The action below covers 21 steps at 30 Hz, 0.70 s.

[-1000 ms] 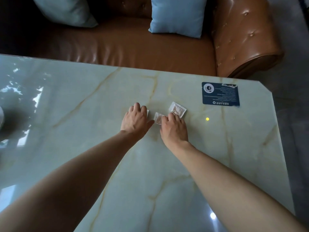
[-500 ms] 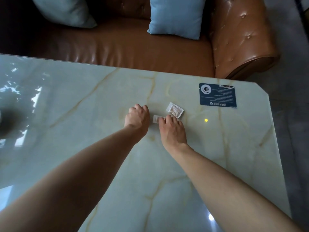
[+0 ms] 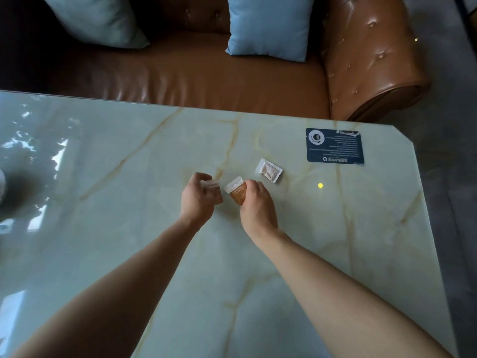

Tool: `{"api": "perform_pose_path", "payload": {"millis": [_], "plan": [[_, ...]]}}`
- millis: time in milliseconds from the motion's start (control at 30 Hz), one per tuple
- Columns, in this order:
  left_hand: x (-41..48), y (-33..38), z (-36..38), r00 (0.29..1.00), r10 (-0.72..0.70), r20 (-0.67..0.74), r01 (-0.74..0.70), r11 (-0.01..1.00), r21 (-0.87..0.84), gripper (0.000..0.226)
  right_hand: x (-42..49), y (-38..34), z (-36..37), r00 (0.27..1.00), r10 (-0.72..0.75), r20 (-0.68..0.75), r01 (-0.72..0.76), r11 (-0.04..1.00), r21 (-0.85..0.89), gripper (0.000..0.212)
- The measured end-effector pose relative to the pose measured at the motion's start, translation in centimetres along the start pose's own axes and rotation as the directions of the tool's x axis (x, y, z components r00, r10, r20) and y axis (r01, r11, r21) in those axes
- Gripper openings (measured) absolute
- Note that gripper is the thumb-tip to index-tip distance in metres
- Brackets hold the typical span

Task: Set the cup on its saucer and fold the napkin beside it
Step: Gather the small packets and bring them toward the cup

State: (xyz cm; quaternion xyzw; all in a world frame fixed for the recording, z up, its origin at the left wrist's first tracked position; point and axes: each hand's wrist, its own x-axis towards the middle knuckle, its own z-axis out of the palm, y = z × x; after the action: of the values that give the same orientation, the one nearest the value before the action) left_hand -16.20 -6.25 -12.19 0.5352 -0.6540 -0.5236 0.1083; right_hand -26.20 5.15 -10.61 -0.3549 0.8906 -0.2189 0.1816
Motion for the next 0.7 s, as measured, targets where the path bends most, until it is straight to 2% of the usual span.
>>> {"api": "perform_pose_path", "payload": {"millis": [100,267,333,467,533,600,633,700], "plan": [[-0.9,-0.2,0.0,0.992,-0.095,0.081,0.112,0.962,-0.250,0.041,-0.5,-1.0,0.6,0.997,0.072,-0.016,-0.065,0.966,0.250,0.038],[-1.6,-0.4,0.1,0.958,-0.130,0.254,0.256,0.788,-0.560,0.028,-0.8,-1.3,1.4,0.991,0.128,-0.029,-0.113,0.944,0.310,0.032],[-1.5,-0.5,0.2,0.957,-0.127,0.262,0.260,0.778,-0.572,0.033,-0.8,-1.1,1.5,0.993,0.117,-0.023,-0.104,0.945,0.309,0.030],[-1.1,-0.9,0.5,0.962,-0.112,0.251,0.227,0.839,-0.494,0.024,-0.7,-0.5,1.2,0.999,0.049,-0.003,-0.046,0.960,0.276,0.026],[-1.0,-0.9,0.4,0.969,-0.110,0.222,0.203,0.867,-0.456,0.022,-0.1,0.4,0.5,0.995,0.010,-0.099,0.006,0.988,0.155,0.024],[-0.9,-1.0,0.0,0.972,-0.112,0.205,0.194,0.876,-0.441,0.022,1.2,1.8,-0.6,0.976,0.014,-0.217,-0.017,1.000,-0.013,0.022],[-0.9,-1.1,-0.4,0.973,-0.117,0.200,0.196,0.878,-0.437,0.023,2.1,2.5,-1.3,0.970,0.032,-0.242,-0.051,0.996,-0.073,0.023],[-0.8,-1.4,-1.2,0.973,-0.128,0.190,0.200,0.879,-0.432,0.024,3.7,3.8,-2.3,0.979,0.073,-0.188,-0.095,0.990,-0.107,0.030]]}}
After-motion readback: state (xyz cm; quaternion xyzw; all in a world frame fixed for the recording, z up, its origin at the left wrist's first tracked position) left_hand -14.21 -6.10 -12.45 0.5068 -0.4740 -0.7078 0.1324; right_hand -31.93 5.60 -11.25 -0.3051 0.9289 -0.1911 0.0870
